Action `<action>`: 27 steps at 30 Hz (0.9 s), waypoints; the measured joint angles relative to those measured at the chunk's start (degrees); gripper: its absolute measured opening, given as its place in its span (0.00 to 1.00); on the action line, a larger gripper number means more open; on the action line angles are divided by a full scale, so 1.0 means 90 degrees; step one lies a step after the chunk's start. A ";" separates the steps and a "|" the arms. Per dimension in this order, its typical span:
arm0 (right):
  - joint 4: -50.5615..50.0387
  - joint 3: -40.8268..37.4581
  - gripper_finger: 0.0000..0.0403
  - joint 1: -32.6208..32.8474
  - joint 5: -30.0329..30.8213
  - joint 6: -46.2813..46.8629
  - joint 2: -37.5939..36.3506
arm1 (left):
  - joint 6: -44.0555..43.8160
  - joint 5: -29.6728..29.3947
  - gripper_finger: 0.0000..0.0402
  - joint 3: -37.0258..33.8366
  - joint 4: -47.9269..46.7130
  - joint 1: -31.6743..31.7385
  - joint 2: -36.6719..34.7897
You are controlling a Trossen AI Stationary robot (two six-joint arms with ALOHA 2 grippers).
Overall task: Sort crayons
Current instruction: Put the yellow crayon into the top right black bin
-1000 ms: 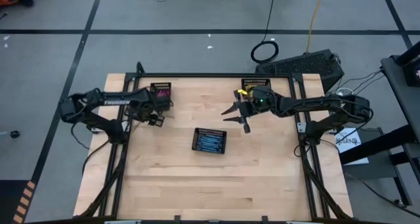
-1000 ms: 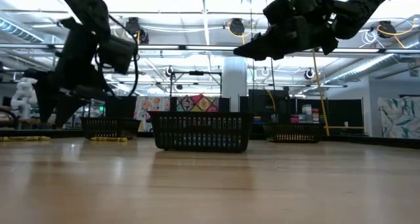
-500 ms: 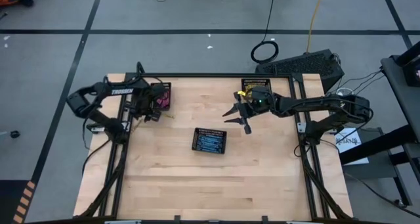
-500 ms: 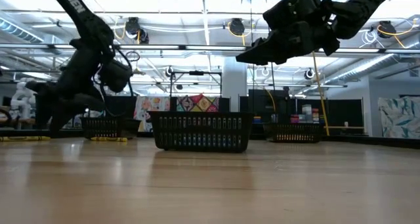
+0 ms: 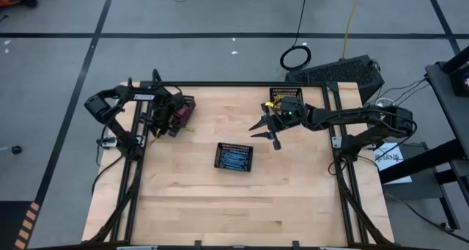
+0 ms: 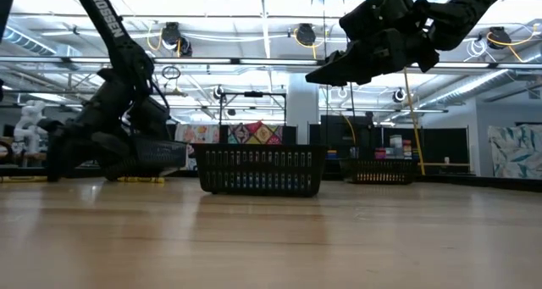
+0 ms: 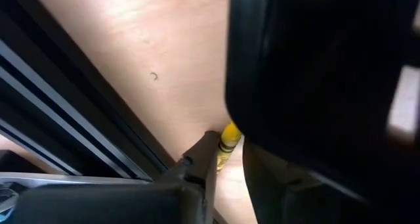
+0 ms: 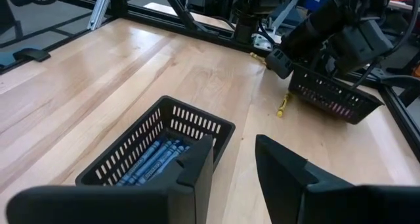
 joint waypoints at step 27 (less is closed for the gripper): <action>-0.0034 0.0005 0.25 -0.0024 0.0011 0.0005 0.0000 | 0.0110 0.0340 0.00 0.0279 -0.1182 -0.0869 -0.2691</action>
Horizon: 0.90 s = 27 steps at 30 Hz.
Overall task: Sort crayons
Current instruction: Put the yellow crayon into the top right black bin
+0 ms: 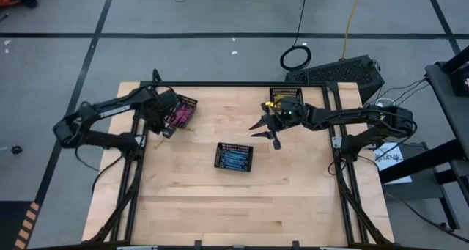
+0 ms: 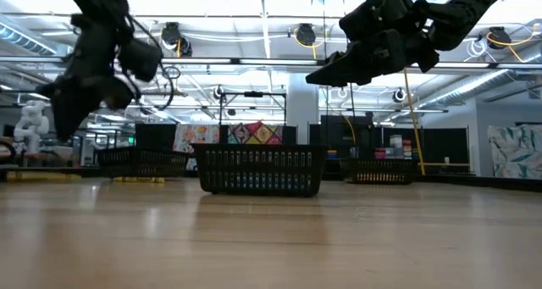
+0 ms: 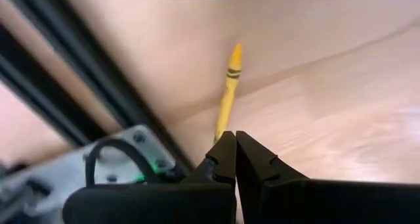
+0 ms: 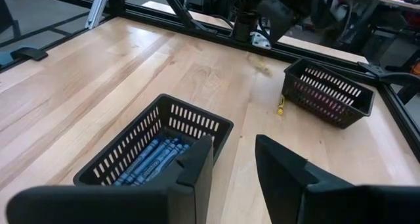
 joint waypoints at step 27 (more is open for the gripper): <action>-0.0068 0.0000 0.25 0.0000 -0.0004 0.0126 0.0000 | -0.2465 -0.0184 0.39 -0.0759 0.1635 -0.2576 -0.0133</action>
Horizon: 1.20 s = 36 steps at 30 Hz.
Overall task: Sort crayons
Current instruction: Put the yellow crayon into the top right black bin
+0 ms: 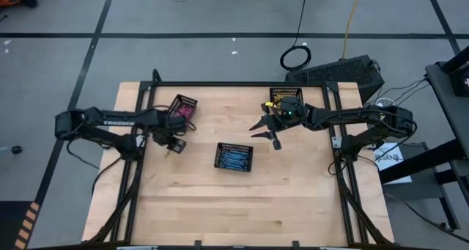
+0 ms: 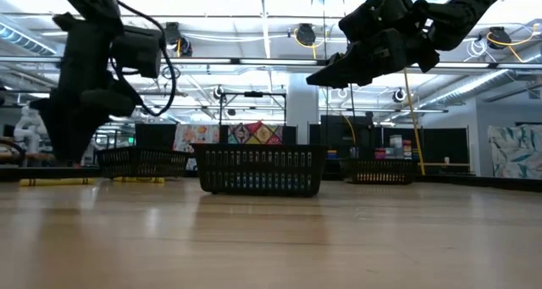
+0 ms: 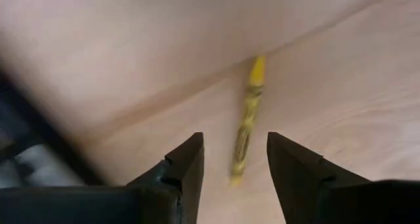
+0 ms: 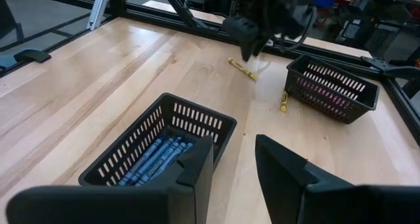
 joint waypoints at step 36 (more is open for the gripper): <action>0.1659 0.0073 0.27 0.0053 -0.0318 0.1941 0.1277 | 0.2152 -0.2535 0.02 -0.0575 0.7631 -0.2483 -0.0593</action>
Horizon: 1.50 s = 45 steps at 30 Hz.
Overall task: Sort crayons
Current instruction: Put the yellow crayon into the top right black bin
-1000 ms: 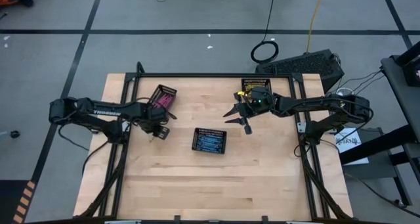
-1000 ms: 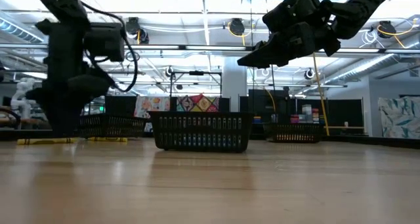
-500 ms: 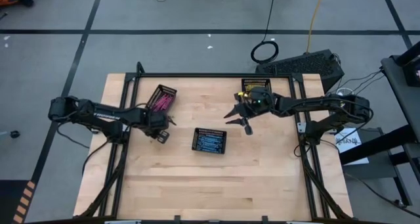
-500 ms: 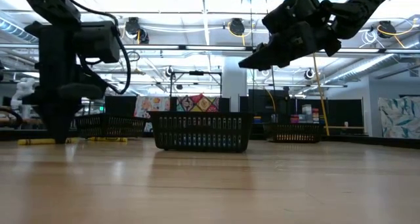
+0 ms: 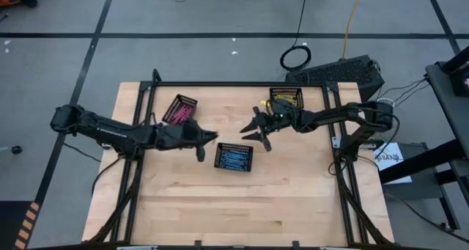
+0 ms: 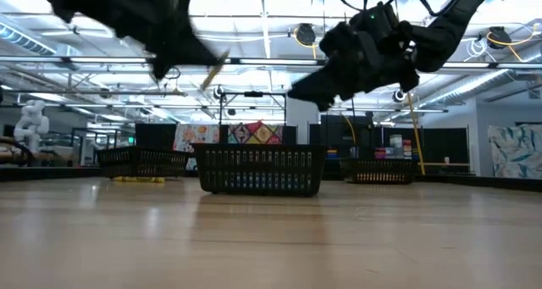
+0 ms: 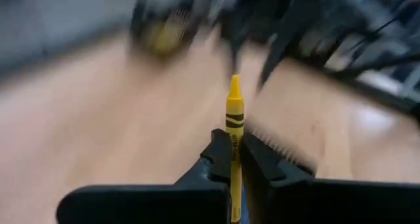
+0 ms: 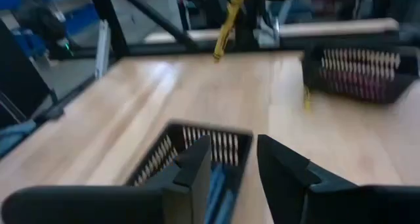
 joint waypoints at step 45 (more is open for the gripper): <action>-0.4191 0.1226 0.01 0.0523 0.4356 -0.1300 -0.1999 | 0.4219 -0.0953 0.49 0.0010 0.3202 -0.0297 0.0955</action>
